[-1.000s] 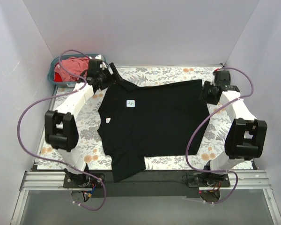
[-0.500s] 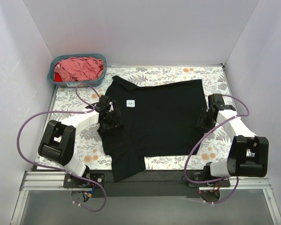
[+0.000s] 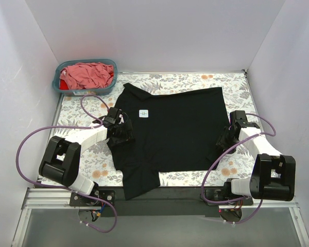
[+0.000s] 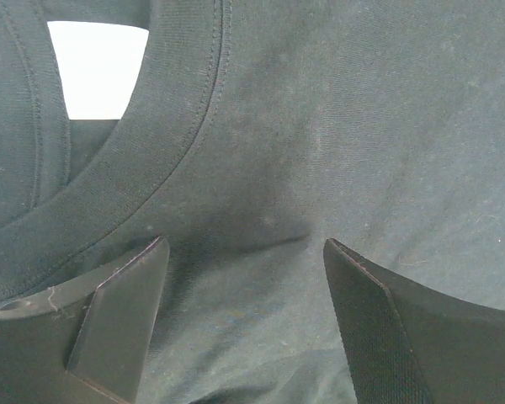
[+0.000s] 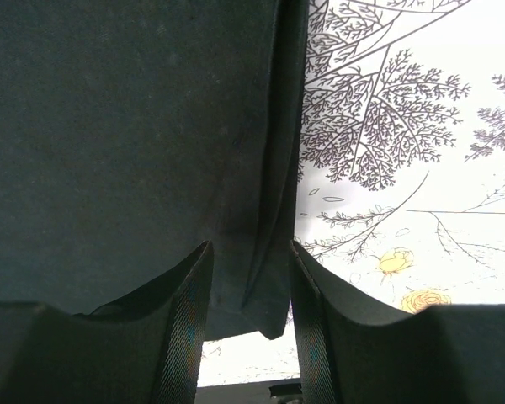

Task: Fold and stack the t-shirts
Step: Flatten the tshirt out

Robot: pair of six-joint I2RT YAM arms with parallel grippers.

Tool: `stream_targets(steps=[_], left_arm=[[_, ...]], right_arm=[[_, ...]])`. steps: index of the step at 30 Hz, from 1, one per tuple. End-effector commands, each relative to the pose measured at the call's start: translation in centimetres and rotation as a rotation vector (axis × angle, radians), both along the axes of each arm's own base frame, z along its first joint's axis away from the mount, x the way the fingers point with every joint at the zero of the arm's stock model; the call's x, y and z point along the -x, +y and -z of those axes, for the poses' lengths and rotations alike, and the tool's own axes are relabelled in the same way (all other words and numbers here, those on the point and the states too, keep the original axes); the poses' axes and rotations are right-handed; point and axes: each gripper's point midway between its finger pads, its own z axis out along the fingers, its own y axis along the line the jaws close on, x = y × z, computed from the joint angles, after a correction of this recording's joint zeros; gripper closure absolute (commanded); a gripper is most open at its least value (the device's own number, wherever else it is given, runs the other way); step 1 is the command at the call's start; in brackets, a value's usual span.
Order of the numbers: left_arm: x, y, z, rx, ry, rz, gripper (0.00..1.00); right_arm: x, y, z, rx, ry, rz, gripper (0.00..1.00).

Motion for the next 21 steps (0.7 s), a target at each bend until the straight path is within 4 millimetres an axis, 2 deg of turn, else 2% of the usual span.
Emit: stream_targets(steps=[1,9,15,16,21], left_arm=[[0.5,1.1,1.2,-0.053,0.01,-0.019,0.27],[0.7,1.1,1.3,-0.05,0.018,-0.018,0.28],[0.8,1.3,1.6,-0.062,0.03,-0.022,0.28],[0.9,1.4,1.7,-0.066,0.035,-0.023,0.28],[0.9,1.4,1.8,-0.07,0.038,-0.022,0.28]], right_arm=[[0.1,0.0,0.1,-0.001,-0.014,0.02,0.53],[-0.9,0.6,0.5,-0.036,-0.051,0.015,0.56],[-1.1,0.3,0.6,-0.023,-0.05,0.014,0.65],[-1.1,-0.4,0.8,0.016,-0.046,0.022,0.66],[-0.8,-1.5,1.1,0.065,-0.03,0.029,0.73]])
